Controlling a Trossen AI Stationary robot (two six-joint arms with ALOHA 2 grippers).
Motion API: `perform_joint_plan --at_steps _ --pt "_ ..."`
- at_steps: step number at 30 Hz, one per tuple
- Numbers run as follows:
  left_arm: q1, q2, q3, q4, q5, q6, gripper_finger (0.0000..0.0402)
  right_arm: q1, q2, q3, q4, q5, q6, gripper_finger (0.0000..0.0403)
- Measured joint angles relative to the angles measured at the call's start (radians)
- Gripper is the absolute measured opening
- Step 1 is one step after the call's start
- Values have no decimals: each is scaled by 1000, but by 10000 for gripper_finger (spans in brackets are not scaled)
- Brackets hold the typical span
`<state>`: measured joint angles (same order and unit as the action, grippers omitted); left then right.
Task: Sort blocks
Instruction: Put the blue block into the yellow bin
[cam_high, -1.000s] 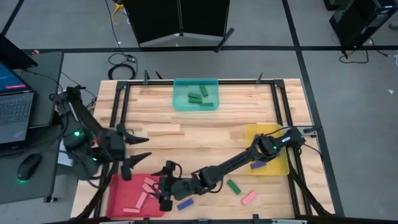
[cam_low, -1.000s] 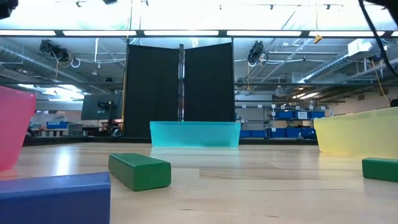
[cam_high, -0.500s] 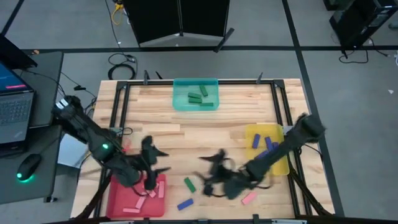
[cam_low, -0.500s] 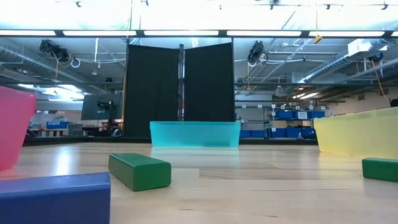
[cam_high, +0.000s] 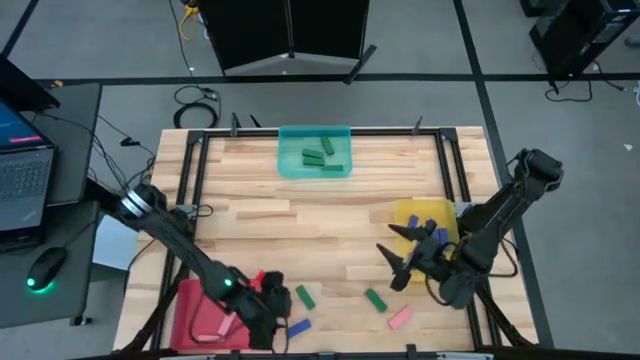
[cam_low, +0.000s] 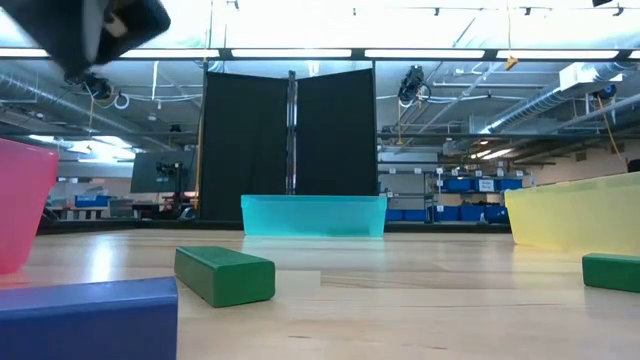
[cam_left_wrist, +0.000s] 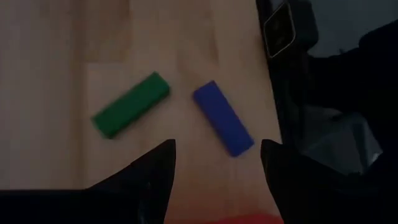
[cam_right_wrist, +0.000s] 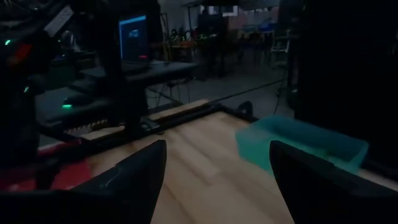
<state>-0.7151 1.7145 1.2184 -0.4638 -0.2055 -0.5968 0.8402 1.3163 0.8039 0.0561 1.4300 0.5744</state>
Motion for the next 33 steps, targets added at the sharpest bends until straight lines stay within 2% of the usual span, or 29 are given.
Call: perform_joint_plan --at_steps 6,14,22,33 --pt "-2 177 156 -22 50 -50 249 2 -33 -16 0 19 -52 291" --pt "0 338 345 -183 17 -135 292 12 -27 -16 -4 -34 -44 292" --pt "16 391 354 -185 20 -249 321 32 -26 -16 3 -36 -43 289" --pt "24 435 347 -168 40 -272 299 62 -26 -15 12 -36 -44 284"
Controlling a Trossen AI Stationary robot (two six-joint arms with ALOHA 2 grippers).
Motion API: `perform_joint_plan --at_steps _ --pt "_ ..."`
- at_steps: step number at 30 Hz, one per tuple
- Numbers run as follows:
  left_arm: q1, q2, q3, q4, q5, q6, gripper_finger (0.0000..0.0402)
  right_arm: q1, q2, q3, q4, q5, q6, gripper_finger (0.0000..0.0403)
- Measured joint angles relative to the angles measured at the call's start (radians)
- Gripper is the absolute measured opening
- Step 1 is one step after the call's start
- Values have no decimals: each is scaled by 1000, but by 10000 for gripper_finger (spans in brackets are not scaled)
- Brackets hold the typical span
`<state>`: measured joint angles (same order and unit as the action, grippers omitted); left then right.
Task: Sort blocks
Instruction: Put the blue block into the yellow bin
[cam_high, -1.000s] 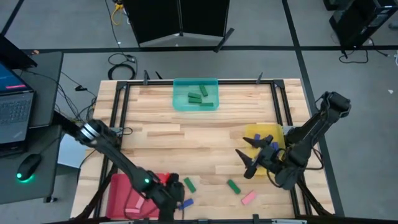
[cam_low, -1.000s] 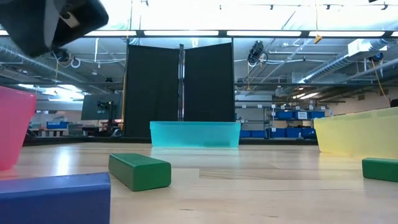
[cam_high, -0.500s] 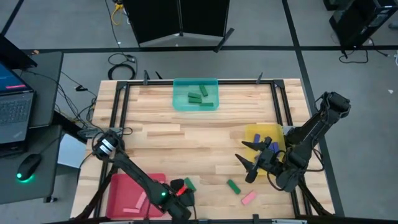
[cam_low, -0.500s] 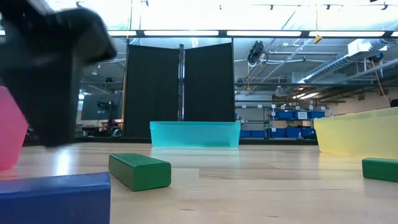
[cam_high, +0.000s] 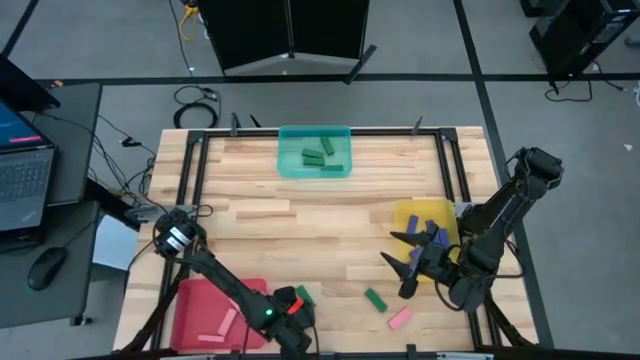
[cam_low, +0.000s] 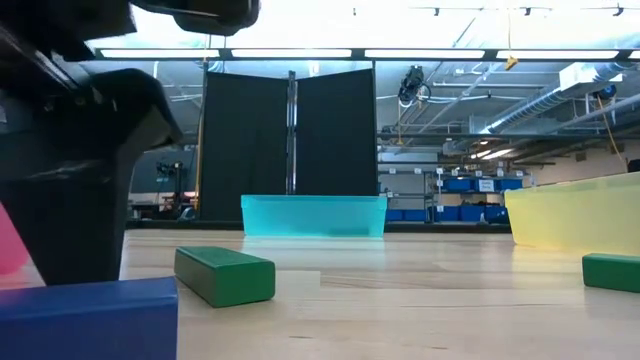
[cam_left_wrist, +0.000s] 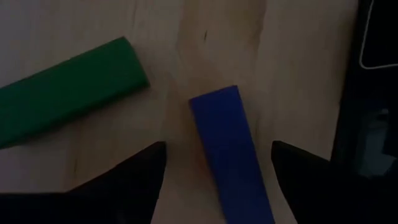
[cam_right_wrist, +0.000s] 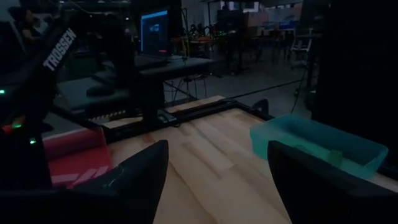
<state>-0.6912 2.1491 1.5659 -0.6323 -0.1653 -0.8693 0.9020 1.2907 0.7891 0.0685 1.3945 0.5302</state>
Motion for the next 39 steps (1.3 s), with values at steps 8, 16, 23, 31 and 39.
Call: perform_joint_plan --at_steps 8,16,23,31,39 --pt "7 14 4 -41 -16 -27 238 6 0 0 5 4 -2 284" --pt "23 14 3 -66 -15 -32 102 6 0 0 5 10 -2 282" --pt "26 11 16 -74 8 -21 103 6 0 0 5 11 -2 283" --pt "15 8 162 -213 -2 33 103 6 0 0 5 27 -7 277" --pt "34 7 358 -289 -159 178 103 8 0 0 18 33 -16 278"
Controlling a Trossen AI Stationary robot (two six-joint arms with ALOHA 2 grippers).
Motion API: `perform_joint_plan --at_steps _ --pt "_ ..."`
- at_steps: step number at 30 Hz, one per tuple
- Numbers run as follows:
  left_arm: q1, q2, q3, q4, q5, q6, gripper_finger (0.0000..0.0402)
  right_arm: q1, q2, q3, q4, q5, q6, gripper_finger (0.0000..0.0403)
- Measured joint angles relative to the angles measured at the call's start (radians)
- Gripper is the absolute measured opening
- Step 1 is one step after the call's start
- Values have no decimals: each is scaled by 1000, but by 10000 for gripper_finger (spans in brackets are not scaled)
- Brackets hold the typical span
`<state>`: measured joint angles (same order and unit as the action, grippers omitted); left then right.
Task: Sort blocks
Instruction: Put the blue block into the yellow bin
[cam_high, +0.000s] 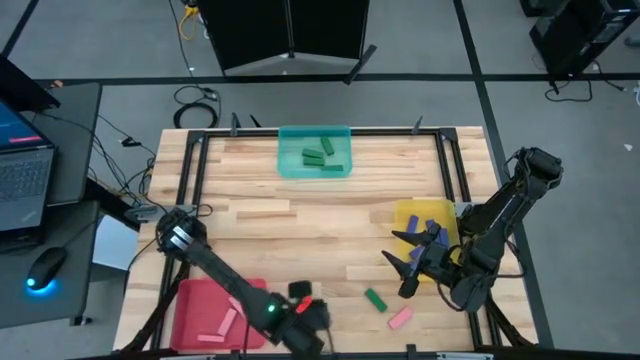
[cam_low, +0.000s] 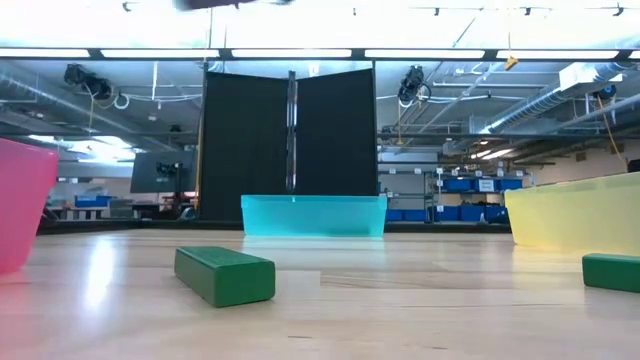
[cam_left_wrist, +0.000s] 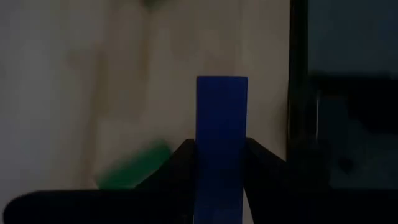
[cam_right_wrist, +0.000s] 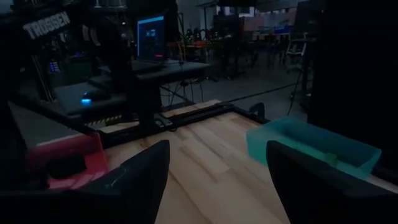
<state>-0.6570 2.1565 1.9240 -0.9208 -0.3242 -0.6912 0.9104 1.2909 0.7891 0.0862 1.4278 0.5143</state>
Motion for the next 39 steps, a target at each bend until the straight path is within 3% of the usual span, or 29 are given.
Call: perform_joint_plan --at_steps 3,7,13,17,23,32,34,39 --pt "58 -2 42 42 -110 66 103 0 -9 10 59 1 -89 274" --pt "176 -2 27 199 -124 195 103 0 -27 55 287 3 -385 272" --pt "349 -2 -40 547 -33 354 103 32 -29 135 701 -32 -954 277" --pt "457 21 -77 759 46 404 103 66 -29 184 836 -34 -1174 277" --pt "567 156 -41 986 248 370 103 99 -29 221 841 -34 -1224 272" --pt "611 347 139 1112 292 308 104 110 -28 221 840 -16 -1195 273" --pt "612 369 171 1108 292 307 138 110 -28 221 840 -10 -1188 271" --pt "611 386 202 1098 336 359 281 116 -28 220 839 14 -1187 271"
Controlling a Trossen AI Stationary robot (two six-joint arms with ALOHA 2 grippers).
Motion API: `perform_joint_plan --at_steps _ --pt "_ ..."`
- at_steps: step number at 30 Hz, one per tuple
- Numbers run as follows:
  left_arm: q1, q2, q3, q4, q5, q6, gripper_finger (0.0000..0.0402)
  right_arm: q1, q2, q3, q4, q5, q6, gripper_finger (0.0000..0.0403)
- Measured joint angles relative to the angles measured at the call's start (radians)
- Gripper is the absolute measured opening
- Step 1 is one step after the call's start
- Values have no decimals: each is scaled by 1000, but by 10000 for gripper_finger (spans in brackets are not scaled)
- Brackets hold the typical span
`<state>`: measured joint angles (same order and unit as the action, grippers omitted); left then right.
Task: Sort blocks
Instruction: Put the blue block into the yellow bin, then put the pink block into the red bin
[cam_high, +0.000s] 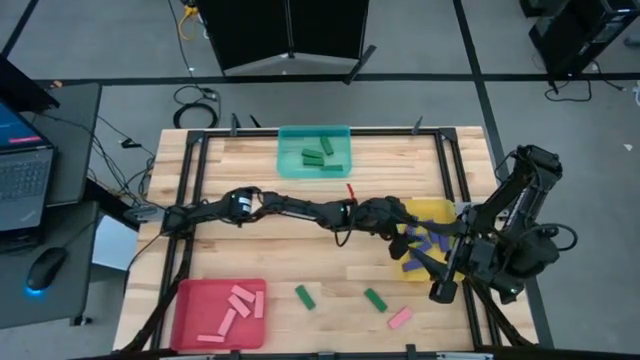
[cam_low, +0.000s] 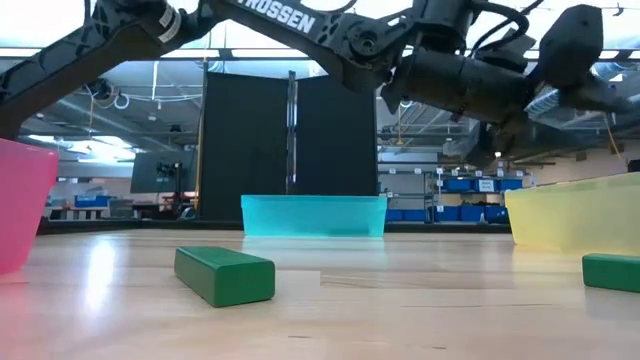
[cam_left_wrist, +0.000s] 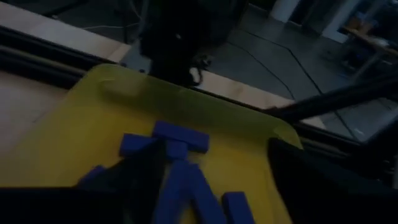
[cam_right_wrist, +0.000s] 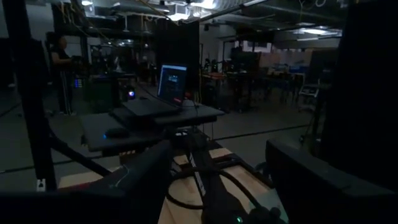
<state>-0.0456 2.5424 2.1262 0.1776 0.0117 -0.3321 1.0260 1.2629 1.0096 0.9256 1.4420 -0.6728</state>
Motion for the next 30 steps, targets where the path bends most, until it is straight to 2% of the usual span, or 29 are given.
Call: perform_joint_plan --at_steps 2,5,11,14,17,23,26,30 --pt "0 -7 0 1 17 -8 313 11 0 0 -5 24 -1 273" --pt "-10 -28 0 30 3 2 320 43 0 -1 -16 59 1 275" --pt "-69 -115 -54 197 -77 79 259 143 17 -1 -62 53 52 275" --pt "-96 -215 -125 209 -87 148 221 181 51 -1 -70 53 78 276" --pt "-120 -352 -237 196 -111 216 189 208 105 -1 -71 59 119 277" --pt "-201 -689 -557 222 -325 329 159 190 256 -1 -72 80 264 273" --pt "-249 -864 -709 237 -421 353 158 144 339 -1 -72 -2 370 272" --pt "-329 -1059 -867 239 -486 350 158 45 448 -2 -72 -206 521 272"
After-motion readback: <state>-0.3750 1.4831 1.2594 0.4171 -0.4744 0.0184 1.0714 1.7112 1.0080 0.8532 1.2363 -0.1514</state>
